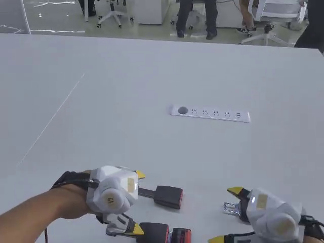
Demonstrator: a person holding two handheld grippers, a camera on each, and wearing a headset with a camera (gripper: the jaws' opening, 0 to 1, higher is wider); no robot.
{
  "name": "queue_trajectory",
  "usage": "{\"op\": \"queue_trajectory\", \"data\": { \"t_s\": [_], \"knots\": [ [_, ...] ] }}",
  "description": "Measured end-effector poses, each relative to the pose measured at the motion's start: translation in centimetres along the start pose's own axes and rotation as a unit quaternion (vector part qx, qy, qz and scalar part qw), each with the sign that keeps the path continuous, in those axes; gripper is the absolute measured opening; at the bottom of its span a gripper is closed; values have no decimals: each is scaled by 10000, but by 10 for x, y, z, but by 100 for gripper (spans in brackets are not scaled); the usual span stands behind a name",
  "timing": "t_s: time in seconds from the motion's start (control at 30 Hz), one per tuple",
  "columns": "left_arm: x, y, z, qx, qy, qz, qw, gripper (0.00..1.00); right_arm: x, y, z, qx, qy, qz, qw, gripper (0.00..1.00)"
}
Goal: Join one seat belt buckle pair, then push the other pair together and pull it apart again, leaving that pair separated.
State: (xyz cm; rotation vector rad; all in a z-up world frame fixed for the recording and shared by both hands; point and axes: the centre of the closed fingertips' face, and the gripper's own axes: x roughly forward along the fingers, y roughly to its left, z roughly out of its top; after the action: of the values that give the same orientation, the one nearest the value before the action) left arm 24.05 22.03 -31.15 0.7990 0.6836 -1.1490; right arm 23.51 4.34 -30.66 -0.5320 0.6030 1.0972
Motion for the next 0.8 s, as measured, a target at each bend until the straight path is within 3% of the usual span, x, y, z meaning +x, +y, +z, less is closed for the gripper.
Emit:
{"op": "queue_trajectory", "data": {
  "t_s": [0.27,0.43,0.6,0.7,0.8],
  "knots": [
    [9,25,-3,76,27,-26,10000,80,-8,-39,-28,114,287,12,9995,79],
    [22,38,-2,233,85,-153,9996,78,-6,-45,-40,168,423,316,9985,79],
    [40,50,7,106,-94,-240,9996,77,0,-49,-64,12,873,607,9943,76],
    [54,50,6,57,-85,-357,9993,75,3,-47,-72,55,954,813,9921,73],
    [66,46,3,81,-32,-504,9987,73,6,-48,-80,47,1052,861,9907,73]
  ]
}}
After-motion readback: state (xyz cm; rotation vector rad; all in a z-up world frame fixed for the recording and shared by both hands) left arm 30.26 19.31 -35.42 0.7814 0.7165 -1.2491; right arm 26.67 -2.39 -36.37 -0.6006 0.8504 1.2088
